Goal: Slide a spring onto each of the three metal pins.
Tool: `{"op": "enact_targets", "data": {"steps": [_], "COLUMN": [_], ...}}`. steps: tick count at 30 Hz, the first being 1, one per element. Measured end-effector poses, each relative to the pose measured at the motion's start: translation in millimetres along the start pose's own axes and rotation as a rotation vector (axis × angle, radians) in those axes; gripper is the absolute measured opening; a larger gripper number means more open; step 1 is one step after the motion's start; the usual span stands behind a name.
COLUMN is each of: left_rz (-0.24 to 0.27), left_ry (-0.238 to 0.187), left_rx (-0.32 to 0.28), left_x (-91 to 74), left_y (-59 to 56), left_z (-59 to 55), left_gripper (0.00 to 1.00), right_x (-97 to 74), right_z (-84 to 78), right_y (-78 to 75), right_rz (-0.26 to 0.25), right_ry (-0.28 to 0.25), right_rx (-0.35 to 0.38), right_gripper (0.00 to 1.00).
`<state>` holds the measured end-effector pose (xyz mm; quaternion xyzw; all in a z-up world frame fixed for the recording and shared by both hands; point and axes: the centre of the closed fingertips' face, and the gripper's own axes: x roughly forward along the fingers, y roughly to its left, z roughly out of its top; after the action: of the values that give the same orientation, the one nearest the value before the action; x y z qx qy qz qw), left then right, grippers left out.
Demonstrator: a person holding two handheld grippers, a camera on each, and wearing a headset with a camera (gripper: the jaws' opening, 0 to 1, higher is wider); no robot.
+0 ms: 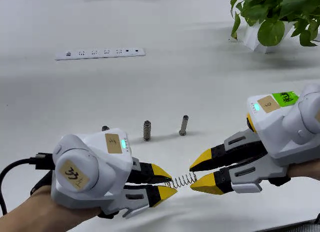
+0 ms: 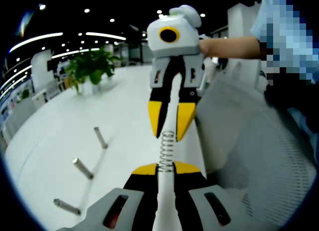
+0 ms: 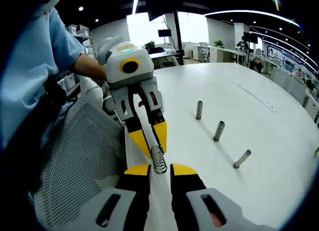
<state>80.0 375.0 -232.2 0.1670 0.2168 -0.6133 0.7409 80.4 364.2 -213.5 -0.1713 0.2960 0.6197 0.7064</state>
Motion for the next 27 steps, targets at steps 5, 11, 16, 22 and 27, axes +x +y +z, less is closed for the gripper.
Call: {"op": "enact_targets", "data": {"steps": [5,11,16,22,27], "left_rz": [-0.009,-0.014,-0.018,-0.027,-0.027], "left_ry": [0.0,0.001,0.016,0.032,0.041], "left_rx": [0.0,0.003,0.018,0.034,0.033], "left_x": [1.4,3.2,6.7,10.1,11.8], "left_y": [-1.4,-2.5,-3.8,-6.0,-5.0], "left_z": [-1.2,-0.9,-1.4,-0.5,0.0], "left_gripper": [0.1,0.1,0.1,0.1,0.1], "right_x": [0.4,-1.1,-2.4,-3.6,-2.8], "right_z": [-0.2,-0.4,3.3,14.4,17.0], "right_y": [3.2,4.3,6.8,8.7,8.6], "right_rz": [0.016,0.018,0.01,0.006,0.001], "right_ry": [0.003,0.011,0.04,0.047,0.067], "right_rx": [0.0,0.001,-0.036,-0.072,-0.108], "right_gripper": [0.12,0.12,0.12,0.12,0.12]}}
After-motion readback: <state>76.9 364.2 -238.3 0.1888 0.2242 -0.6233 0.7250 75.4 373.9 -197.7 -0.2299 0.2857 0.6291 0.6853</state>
